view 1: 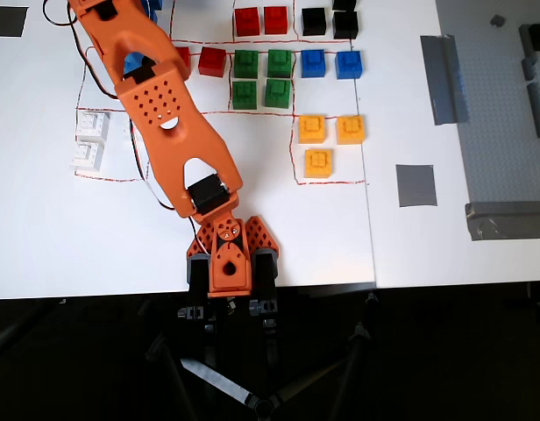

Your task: Grab the block and put it in the grey marker

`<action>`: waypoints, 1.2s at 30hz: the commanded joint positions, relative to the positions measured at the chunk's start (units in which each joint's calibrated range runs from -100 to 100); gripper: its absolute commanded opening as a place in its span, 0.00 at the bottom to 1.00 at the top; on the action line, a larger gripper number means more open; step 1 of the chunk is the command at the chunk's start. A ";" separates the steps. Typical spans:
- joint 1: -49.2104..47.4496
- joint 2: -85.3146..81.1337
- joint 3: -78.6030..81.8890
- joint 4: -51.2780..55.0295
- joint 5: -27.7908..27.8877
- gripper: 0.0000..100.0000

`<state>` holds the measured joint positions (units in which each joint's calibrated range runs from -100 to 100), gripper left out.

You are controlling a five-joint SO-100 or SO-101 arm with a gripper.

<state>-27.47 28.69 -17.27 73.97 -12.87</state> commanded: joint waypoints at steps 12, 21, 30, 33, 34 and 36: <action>1.09 -0.71 -6.93 -1.14 0.63 0.25; 0.18 -1.31 -8.65 -1.39 1.27 0.14; 0.01 -4.42 -9.65 0.00 2.25 0.00; -0.49 -7.79 -11.01 3.27 3.03 0.00; -0.57 -9.17 -11.56 4.41 3.37 0.00; -0.40 -12.45 -12.19 6.28 3.91 0.00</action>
<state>-27.11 31.74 -20.59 78.69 -10.38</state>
